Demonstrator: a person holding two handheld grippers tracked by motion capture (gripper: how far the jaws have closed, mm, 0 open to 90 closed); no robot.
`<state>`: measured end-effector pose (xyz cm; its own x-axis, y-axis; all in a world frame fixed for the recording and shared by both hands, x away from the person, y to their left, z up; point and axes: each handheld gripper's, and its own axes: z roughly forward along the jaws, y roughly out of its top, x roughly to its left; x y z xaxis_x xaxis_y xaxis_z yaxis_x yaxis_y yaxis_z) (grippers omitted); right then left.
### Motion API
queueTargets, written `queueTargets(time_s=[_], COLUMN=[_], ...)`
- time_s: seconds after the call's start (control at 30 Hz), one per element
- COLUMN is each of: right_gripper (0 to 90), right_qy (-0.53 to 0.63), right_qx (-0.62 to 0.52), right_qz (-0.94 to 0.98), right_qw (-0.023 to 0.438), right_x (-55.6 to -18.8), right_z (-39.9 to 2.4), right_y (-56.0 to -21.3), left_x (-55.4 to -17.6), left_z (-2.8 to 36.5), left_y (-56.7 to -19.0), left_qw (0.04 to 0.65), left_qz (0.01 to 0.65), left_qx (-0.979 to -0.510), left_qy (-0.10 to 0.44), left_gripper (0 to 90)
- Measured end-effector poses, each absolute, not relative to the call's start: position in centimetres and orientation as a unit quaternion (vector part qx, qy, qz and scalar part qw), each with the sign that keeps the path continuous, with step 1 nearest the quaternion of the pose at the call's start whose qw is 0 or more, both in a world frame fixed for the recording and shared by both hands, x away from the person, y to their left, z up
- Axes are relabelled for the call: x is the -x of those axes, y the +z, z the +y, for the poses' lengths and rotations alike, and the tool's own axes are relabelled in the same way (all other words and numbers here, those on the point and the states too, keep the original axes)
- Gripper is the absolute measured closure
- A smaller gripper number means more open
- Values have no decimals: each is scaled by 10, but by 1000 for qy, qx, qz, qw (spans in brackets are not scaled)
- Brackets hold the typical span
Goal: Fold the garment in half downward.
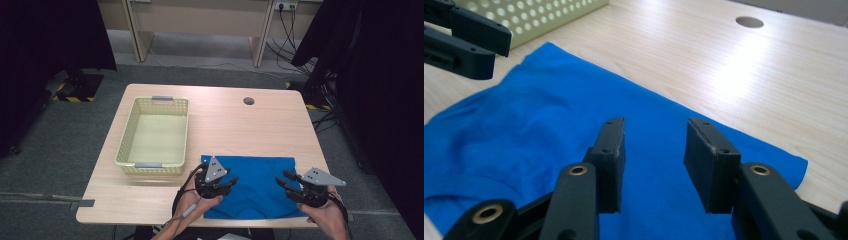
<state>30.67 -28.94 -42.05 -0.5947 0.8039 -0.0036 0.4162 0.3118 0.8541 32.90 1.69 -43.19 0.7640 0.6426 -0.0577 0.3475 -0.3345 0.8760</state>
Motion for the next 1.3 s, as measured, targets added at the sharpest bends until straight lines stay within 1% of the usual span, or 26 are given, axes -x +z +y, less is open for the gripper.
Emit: queueTargets(time_s=[0.13,0.2,0.33,0.43,0.5,0.63,0.7,0.8,1.07,1.2,1.3], right_gripper=[584,568,512,451,422,385,374,364,335,318,277], right_qy=[430,426,411,398,386,367,359,353,350,348,346], right_qx=[-401,-404,-412,-421,-424,-429,-427,-426,-438,-441,-446], right_qz=[780,781,786,788,794,802,807,808,803,802,802], right_qw=[216,214,210,209,203,199,192,203,200,201,198], right_x=[-313,-316,-322,-326,-328,-327,-325,-320,-314,-312,-313], right_z=[-290,-290,-287,-284,-282,-279,-279,-280,-287,-288,-289], right_y=[-428,-431,-440,-450,-457,-470,-475,-476,-476,-476,-474], left_x=[-336,-336,-337,-335,-333,-325,-321,-314,-297,-295,-296], left_z=[14,11,5,2,2,5,8,14,34,40,39], left_y=[-441,-445,-454,-460,-464,-471,-474,-480,-481,-481,-481], left_qw=[477,471,460,442,435,422,411,394,398,399,398], left_qz=[324,326,331,326,326,316,310,291,269,267,270], left_qx=[-803,-806,-810,-820,-825,-837,-844,-856,-861,-862,-862], left_qy=[148,147,152,160,158,146,151,166,165,162,159], left_gripper=[515,450,334,266,238,225,227,230,250,244,229])
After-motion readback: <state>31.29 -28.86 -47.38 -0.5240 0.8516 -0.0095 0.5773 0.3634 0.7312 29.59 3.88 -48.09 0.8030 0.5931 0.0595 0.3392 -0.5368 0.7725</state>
